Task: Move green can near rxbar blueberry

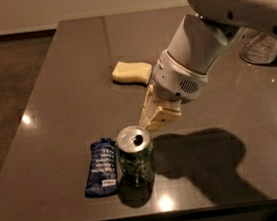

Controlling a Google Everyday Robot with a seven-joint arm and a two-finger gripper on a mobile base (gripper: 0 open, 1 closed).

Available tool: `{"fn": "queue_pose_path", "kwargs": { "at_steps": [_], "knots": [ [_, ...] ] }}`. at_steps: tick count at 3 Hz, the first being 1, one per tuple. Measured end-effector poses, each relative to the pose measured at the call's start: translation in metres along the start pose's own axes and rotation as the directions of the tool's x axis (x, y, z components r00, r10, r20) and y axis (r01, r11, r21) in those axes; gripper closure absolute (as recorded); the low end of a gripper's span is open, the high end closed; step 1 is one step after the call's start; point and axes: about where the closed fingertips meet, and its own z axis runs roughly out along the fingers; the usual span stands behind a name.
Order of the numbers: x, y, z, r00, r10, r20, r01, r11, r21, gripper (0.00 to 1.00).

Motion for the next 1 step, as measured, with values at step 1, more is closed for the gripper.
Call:
{"fn": "queue_pose_path", "kwargs": {
  "at_steps": [1],
  "knots": [
    [-0.0013,0.0003,0.0001,1.000,-0.002,0.000,0.002,1.0000,0.002,0.14]
  ]
}}
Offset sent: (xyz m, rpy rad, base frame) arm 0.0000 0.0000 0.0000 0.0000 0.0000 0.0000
